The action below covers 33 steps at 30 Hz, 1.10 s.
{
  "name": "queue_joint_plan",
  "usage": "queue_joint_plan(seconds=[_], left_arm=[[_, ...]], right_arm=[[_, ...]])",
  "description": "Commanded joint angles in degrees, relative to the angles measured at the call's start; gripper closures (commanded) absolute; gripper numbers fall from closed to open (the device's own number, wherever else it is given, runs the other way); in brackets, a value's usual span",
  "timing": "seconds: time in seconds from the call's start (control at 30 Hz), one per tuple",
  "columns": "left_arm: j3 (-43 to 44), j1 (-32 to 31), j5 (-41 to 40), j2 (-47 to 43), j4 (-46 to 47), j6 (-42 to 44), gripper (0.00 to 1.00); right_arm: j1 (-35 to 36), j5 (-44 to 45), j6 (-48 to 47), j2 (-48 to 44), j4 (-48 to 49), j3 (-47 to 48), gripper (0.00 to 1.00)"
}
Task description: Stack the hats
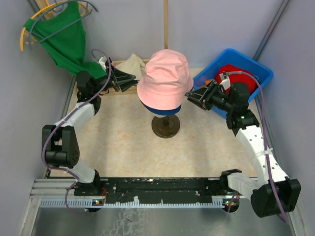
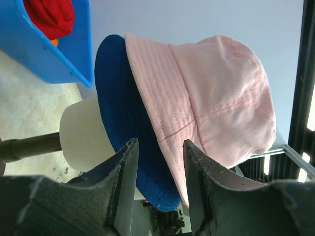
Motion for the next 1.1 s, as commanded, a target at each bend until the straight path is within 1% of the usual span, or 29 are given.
queue_joint_plan(seconds=[0.0,0.13,0.2,0.27,0.3,0.37,0.43,0.5,0.63,0.73,0.87,0.97,1.07], left_arm=[[1.1,0.33,0.96,-1.07,-3.74,4.95,0.53],[1.64,2.27,0.35,-0.89,-12.27,13.9,0.53],[1.98,2.86,-0.78,-0.95,-18.34,19.62,0.53],[3.34,2.89,-2.78,-1.3,-27.75,27.74,0.52],[3.68,2.92,-4.16,-1.65,-32.02,31.38,0.51],[4.41,2.92,-6.9,-2.42,-41.09,38.19,0.51],[4.33,3.13,-8.74,-3.19,-45.15,42.39,0.51],[3.56,3.4,-9.16,-3.61,-46.17,44.02,0.51],[1.69,4.53,-8.19,-3.57,-45.79,44.6,0.51],[1.11,5.42,-7.79,-2.86,-45.13,45.1,0.5],[1.18,6.47,-6.32,-0.45,-43.07,44.03,0.5],[1.18,7.06,-5.92,1.1,-41.39,43.17,0.5],[1.34,7.64,-5.65,2.35,-40.34,42.88,0.5]], right_arm=[[-0.7,6.79,-9.92,-1.65,-11.24,4.92,0.57],[-3.37,12.82,-15.37,-2.14,-18.04,6.44,0.52],[-6.26,13.85,-16.78,-1.4,-18.88,6.36,0.49],[-9.21,16.45,-19.16,0.36,-20.46,7.71,0.49],[-10.59,18.7,-20.55,1.82,-21.58,8.99,0.48],[-12.03,26.36,-24.57,5.71,-24.79,13.33,0.44],[-12.65,32.58,-28.68,10.74,-27.37,18.61,0.41],[-12.81,37.14,-32.48,16.57,-29.39,24.66,0.38],[-12.71,45.68,-40.16,30.1,-34.25,37.97,0.33],[-12.63,49.19,-44.58,38.8,-35.84,46.01,0.33],[-12.35,53.48,-48.59,46.6,-36.55,53.83,0.34],[-12.34,55.06,-50.67,51.43,-36.56,58.94,0.39],[-12.35,55.76,-52.02,55.98,-36.57,63.44,0.41]])
